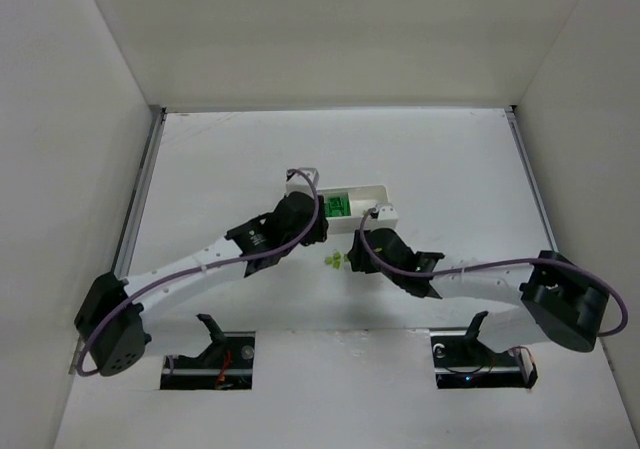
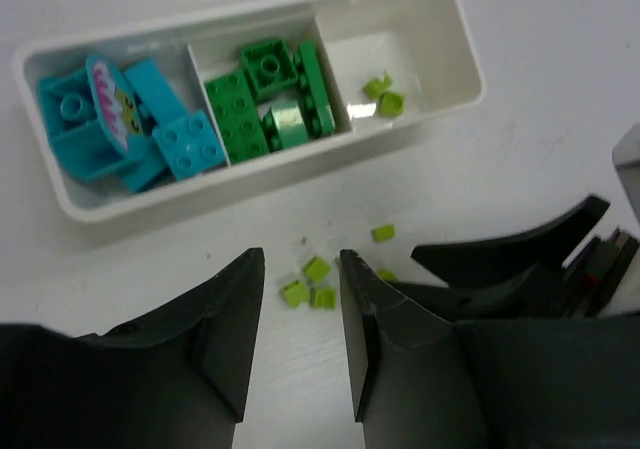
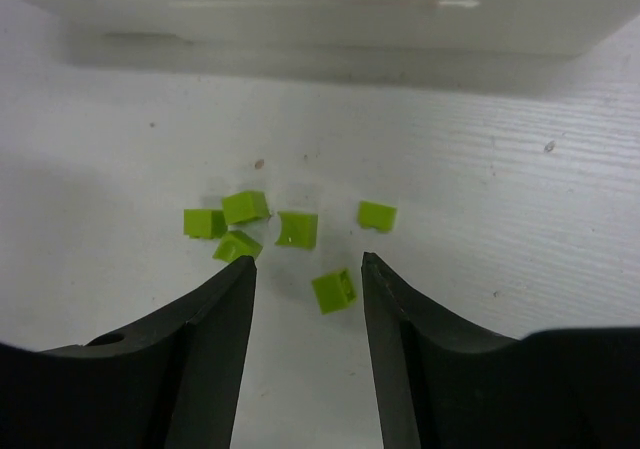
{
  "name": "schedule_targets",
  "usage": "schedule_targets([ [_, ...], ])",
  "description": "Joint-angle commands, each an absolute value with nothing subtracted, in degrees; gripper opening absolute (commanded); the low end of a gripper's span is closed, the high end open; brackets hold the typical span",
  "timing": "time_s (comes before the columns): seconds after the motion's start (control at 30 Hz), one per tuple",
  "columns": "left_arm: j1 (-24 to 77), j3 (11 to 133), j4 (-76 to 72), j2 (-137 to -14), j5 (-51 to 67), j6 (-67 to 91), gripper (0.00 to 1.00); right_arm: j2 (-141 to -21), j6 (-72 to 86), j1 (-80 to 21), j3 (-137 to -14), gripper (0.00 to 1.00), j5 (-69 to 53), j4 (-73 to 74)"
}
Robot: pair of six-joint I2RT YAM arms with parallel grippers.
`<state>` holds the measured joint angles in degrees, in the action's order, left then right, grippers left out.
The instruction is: Sort the legos into containers by color
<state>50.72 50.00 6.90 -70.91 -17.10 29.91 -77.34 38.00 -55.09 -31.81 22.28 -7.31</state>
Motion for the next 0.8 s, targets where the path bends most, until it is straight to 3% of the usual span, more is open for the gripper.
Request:
schedule_targets([
  [0.0, 52.68, 45.98, 9.93, -65.93, -16.96, 32.60, 0.34, -80.32, 38.58, -55.50, -34.80, 0.52, 23.73, -5.81],
  [0.47, 53.66, 38.23, 7.30, -64.60, -16.79, 37.09, 0.37, -83.84, 41.57, -59.19, -37.18, 0.45, 27.16, 0.26],
  [0.77, 54.09, 37.71, 3.87, -69.17, -14.15, 38.23, 0.45, -83.42, 42.19, -59.54, -37.44, 0.22, 28.47, -0.70],
])
